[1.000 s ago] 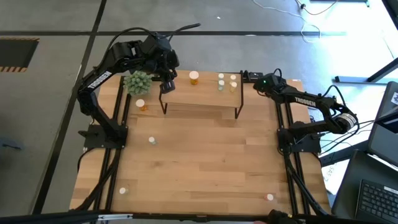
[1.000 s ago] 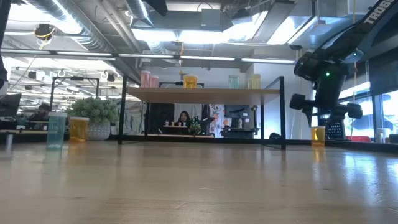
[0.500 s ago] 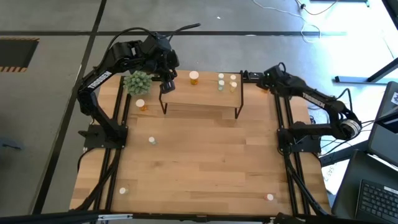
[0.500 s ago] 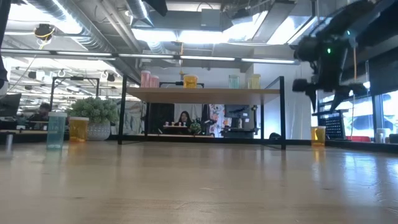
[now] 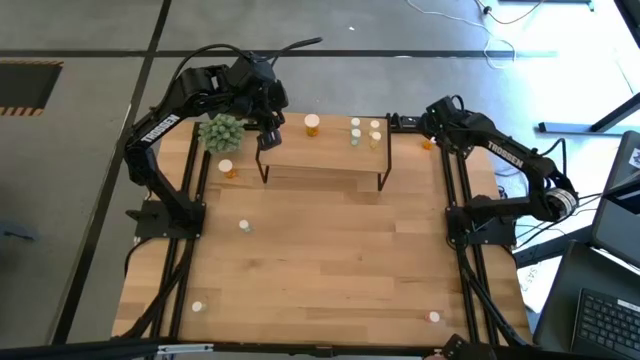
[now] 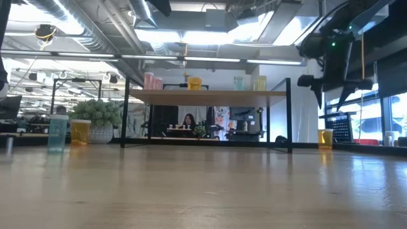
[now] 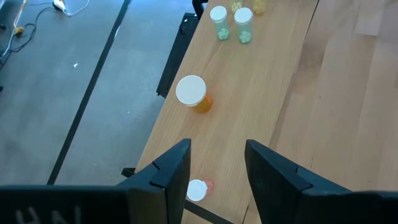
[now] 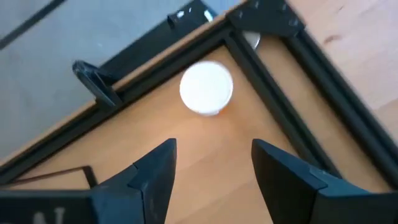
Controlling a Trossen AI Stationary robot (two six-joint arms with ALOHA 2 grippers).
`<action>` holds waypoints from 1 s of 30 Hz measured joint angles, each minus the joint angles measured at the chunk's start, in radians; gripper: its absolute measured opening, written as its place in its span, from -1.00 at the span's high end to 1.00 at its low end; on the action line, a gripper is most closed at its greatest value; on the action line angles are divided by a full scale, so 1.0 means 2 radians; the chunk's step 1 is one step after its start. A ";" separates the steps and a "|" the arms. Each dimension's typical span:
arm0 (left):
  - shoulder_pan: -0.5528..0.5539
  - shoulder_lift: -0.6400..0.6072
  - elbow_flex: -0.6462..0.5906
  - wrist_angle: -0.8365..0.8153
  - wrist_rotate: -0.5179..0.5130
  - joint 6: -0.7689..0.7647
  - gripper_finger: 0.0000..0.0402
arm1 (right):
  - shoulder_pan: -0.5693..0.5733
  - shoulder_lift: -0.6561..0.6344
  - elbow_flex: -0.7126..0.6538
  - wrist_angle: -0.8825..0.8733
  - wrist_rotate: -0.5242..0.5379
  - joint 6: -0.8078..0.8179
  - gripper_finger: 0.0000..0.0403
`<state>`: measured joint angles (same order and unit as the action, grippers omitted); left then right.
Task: Pick and place medicine bottles onto shelf by color
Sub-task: Put the orange medicine bottle on the shelf, aligned with the other orange medicine bottle
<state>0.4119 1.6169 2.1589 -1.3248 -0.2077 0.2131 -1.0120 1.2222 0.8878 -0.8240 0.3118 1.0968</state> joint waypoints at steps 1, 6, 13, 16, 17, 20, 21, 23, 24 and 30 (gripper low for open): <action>0.000 0.000 0.000 0.000 0.000 0.000 0.27 | -0.002 0.004 0.000 0.001 -0.007 0.000 -0.04; 0.000 0.000 0.000 0.000 0.000 0.000 0.27 | -0.015 0.022 -0.001 0.007 -0.037 -0.001 -0.08; 0.000 0.000 0.000 0.000 0.000 0.000 0.27 | -0.024 0.025 -0.001 0.011 -0.042 -0.002 -0.40; 0.000 0.000 0.000 0.000 0.000 0.000 0.27 | -0.024 0.025 -0.001 0.011 -0.041 0.012 -0.58; 0.000 0.000 0.000 0.000 0.000 0.000 0.27 | -0.025 0.026 -0.001 0.013 -0.041 0.021 -0.63; 0.000 0.000 0.000 0.000 0.000 0.000 0.27 | -0.027 0.041 -0.001 0.018 -0.053 0.064 -0.73; 0.000 0.000 0.000 0.000 0.000 0.000 0.27 | -0.029 0.049 -0.001 0.018 -0.059 0.075 -0.74; 0.000 0.000 0.000 0.000 0.000 0.000 0.27 | -0.031 0.066 -0.001 0.025 -0.066 0.080 -0.74; 0.000 0.000 0.000 0.000 0.000 0.000 0.27 | -0.033 0.075 -0.001 0.030 -0.067 0.080 -0.74; 0.000 0.000 0.000 0.000 0.000 0.000 0.27 | -0.053 0.113 -0.001 0.054 -0.081 0.087 -0.75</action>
<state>0.4120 1.6169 2.1586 -1.3246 -0.2081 0.2130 -1.1175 1.4477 0.8852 -0.7169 0.1500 1.2706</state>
